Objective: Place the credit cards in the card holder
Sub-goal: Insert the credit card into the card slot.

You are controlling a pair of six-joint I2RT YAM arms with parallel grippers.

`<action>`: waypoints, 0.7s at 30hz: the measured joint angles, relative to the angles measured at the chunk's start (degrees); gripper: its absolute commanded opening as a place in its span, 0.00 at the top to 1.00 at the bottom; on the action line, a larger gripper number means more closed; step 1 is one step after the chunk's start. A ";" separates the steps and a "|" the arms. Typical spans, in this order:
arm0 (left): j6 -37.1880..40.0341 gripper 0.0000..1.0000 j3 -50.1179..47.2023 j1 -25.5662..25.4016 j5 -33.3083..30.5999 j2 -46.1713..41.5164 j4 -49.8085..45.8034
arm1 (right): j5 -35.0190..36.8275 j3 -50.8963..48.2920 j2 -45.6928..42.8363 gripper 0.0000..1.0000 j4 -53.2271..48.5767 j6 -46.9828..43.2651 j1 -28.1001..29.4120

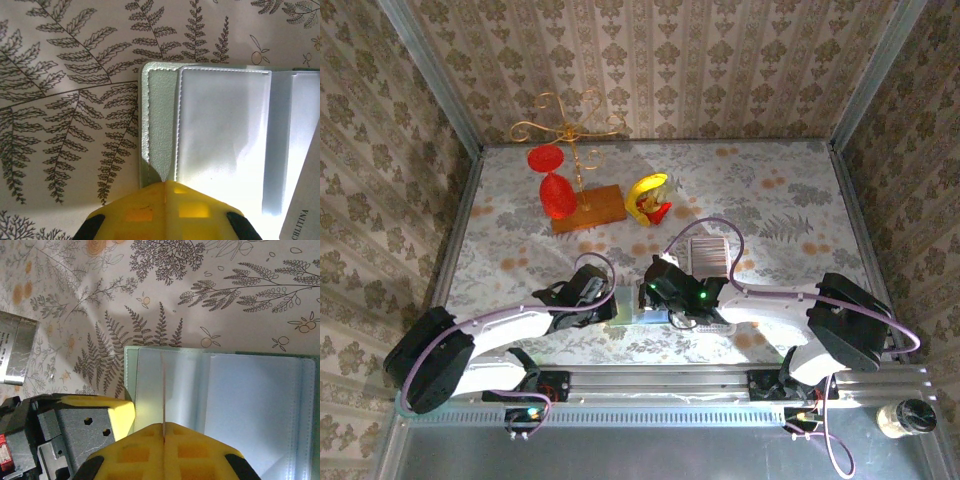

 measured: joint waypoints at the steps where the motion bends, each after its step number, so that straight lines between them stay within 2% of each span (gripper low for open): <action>1: 0.00 1.00 -0.02 0.00 0.00 -0.04 0.02 | 0.11 0.00 0.17 1.00 -0.02 0.13 0.00; 21: -0.02 1.00 -0.61 -0.11 -0.24 -0.63 0.66 | 1.29 -2.56 1.68 1.00 1.29 3.08 0.48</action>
